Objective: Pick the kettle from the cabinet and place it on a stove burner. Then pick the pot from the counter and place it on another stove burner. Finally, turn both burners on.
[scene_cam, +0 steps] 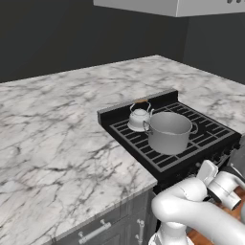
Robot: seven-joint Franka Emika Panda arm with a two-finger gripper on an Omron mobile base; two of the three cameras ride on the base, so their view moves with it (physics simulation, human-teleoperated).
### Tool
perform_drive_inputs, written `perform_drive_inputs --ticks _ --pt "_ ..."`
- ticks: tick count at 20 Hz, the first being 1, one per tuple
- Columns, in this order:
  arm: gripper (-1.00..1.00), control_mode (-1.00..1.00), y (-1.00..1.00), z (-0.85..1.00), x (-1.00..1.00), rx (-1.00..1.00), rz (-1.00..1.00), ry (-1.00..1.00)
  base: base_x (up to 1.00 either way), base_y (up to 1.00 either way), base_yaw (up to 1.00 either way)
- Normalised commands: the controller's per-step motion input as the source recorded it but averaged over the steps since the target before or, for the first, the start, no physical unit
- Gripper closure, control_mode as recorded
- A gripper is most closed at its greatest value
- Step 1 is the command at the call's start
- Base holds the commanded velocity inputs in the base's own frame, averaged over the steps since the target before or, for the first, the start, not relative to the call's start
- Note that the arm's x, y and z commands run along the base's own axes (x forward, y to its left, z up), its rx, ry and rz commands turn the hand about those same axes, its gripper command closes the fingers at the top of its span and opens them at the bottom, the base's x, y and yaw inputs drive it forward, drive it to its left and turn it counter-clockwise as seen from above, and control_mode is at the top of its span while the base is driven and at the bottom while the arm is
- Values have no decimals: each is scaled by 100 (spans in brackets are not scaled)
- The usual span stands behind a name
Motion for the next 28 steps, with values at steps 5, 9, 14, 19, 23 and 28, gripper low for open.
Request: perform_drive_inputs --ticks 5,9,14,19,23,28 --pt "-100 -100 -11 0 -11 1 1 0 0 0 0" --pt "-100 -100 -16 0 -20 2 3 0 0 0 0" --pt "-100 -100 -12 3 -38 4 4 0 0 0 0" --pt "-100 -100 -14 12 -34 3 5 0 0 0 0" --pt "-100 -100 -26 23 -14 4 4 -2 0 0 0" --pt "-100 -100 -30 27 -1 7 2 -1 0 0 0"
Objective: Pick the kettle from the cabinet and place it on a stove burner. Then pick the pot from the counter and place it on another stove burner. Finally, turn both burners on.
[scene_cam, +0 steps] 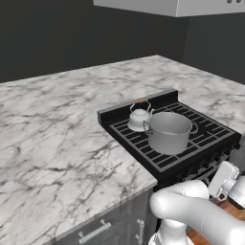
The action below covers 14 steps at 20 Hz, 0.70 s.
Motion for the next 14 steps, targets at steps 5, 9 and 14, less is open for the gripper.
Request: perform_drive_inputs --ticks 5,9,14 --pt "-100 -100 -23 3 0 9 0 1 0 0 0" --pt "-100 -100 -7 0 1 7 0 2 0 0 0" --pt "-100 -100 0 0 10 11 0 3 0 0 0"
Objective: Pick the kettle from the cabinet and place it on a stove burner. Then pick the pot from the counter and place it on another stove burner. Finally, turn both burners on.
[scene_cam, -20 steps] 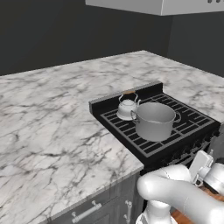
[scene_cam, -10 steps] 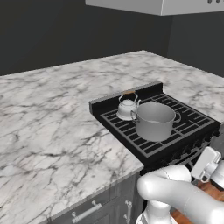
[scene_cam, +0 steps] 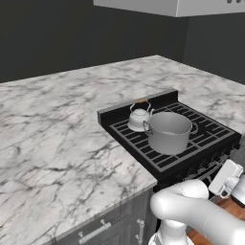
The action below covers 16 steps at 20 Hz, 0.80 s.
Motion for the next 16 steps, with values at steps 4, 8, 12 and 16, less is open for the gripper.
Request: perform_drive_inputs --ticks 4,8,12,16 --pt "-100 -100 -1 0 14 15 0 4 0 0 0" --pt "-100 -100 -6 -2 15 15 1 4 0 0 0" --pt "-100 -100 -20 -4 12 16 1 5 0 0 0" --pt "-100 -100 -22 -9 9 16 1 4 0 0 0"
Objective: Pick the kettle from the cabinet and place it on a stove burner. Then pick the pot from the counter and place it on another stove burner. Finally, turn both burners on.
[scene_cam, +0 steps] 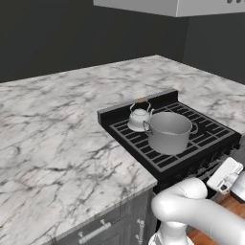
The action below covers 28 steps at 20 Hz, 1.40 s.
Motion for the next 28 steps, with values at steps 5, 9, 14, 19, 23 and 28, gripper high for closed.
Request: perform_drive_inputs --ticks 5,9,14,19,23,28 --pt "-100 -100 -18 -8 1 15 1 3 0 0 0" --pt "-100 -100 -4 -6 0 15 2 1 0 0 0" --pt "-100 -100 0 -3 0 14 2 1 0 0 0" --pt "-100 -100 0 0 2 11 2 3 0 0 0" --pt "-100 -100 0 0 10 8 0 3 0 0 0" --pt "-100 -100 0 -2 19 4 0 2 0 0 0"
